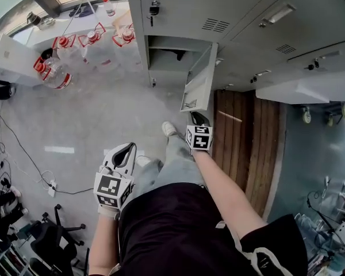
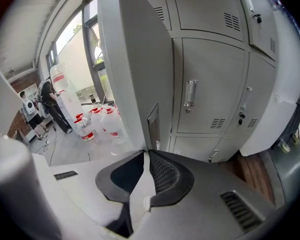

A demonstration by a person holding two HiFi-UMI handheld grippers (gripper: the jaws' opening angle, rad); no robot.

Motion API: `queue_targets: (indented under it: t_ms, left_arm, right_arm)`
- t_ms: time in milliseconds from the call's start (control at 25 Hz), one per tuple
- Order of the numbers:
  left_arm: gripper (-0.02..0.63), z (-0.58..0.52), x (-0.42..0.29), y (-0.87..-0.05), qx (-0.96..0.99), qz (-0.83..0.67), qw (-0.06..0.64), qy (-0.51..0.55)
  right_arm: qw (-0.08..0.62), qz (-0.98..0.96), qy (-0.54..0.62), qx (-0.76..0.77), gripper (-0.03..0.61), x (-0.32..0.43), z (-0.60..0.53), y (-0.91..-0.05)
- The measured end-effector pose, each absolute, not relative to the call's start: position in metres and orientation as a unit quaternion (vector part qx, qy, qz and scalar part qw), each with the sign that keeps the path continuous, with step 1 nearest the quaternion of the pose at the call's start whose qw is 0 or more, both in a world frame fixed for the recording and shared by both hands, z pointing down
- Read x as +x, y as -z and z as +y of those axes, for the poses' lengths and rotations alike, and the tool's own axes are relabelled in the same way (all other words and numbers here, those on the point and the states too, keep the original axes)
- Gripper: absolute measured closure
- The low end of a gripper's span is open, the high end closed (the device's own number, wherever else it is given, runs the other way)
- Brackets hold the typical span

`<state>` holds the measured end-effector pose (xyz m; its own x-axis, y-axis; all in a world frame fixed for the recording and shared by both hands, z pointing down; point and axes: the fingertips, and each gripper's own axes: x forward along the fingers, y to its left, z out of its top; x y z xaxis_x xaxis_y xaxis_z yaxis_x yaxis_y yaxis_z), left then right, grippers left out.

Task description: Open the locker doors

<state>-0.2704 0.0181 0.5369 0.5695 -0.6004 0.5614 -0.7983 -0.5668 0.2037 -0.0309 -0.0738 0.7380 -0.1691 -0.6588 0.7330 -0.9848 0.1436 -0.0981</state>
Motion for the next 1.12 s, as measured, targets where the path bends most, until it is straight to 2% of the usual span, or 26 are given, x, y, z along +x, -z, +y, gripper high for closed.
queue_targets:
  t_ms: [840,1120]
  left_arm:
    - [0.595,-0.009,-0.197,-0.541,0.893,-0.312,0.199,-0.258]
    - [0.597,-0.018,-0.187,-0.537,0.899,-0.304,0.185,-0.255]
  right_arm:
    - [0.225,-0.607,-0.333,0.686,0.532,0.119,-0.071,-0.739]
    - [0.215,-0.602,-0.320,0.700,0.532,0.146,-0.078,-0.727]
